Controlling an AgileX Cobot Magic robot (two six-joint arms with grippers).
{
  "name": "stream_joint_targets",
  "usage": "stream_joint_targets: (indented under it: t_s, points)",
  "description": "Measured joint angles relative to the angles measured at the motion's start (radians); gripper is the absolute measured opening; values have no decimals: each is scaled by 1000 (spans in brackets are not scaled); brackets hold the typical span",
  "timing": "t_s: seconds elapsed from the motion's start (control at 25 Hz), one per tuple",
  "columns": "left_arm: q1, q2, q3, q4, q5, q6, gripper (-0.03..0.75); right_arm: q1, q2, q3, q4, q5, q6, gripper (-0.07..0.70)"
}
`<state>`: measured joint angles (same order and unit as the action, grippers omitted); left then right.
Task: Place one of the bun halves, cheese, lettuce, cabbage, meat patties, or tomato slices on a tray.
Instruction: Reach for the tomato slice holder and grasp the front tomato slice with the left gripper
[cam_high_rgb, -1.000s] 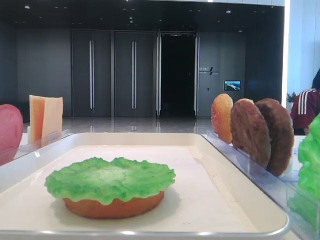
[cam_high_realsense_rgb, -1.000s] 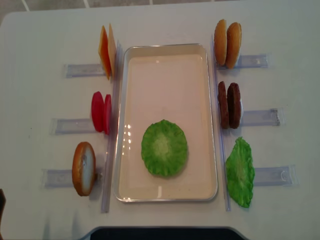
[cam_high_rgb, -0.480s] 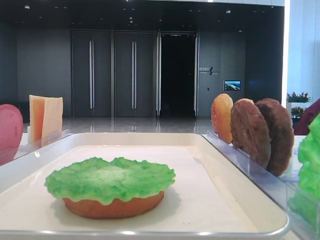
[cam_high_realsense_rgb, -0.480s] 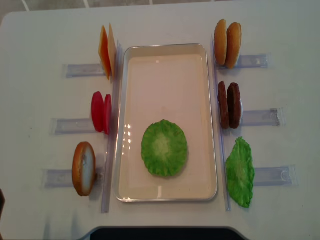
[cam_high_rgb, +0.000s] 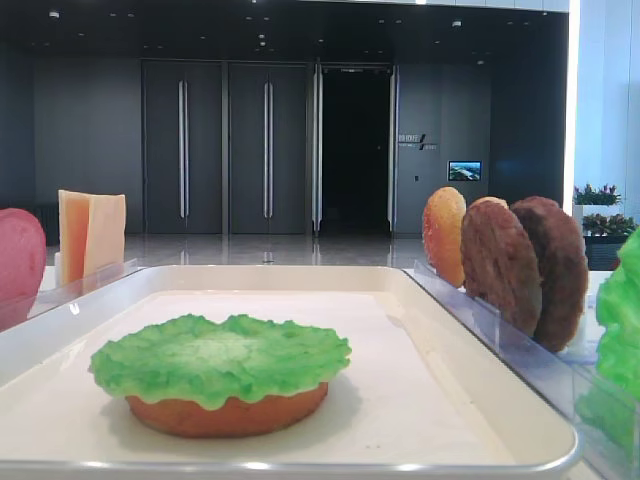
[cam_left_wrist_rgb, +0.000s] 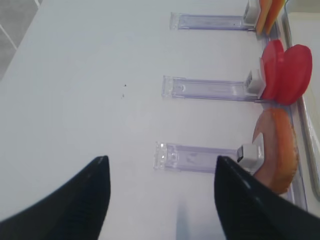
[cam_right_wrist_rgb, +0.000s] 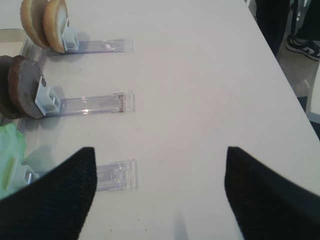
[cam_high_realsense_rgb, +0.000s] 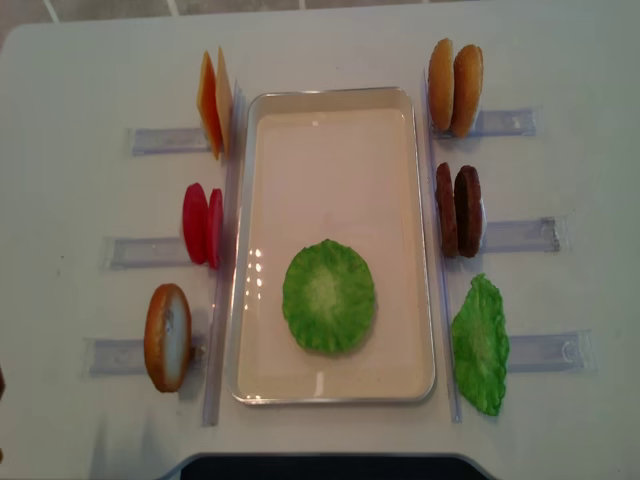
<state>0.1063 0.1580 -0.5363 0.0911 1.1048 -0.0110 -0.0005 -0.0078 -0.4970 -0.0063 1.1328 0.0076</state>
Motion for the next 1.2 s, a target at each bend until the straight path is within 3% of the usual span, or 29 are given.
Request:
stream_joint_targets:
  t_s: [0.6,0.88,1.2]
  points:
    - [0,545,-157,10,0,-30,492,0,0,0,0,0,0,535]
    - [0,826,-287,10,1,-56,492,0,0,0,0,0,0,535]
    - [0,1080,-481,-8,43,-77,492,0,0,0,0,0,0,535]
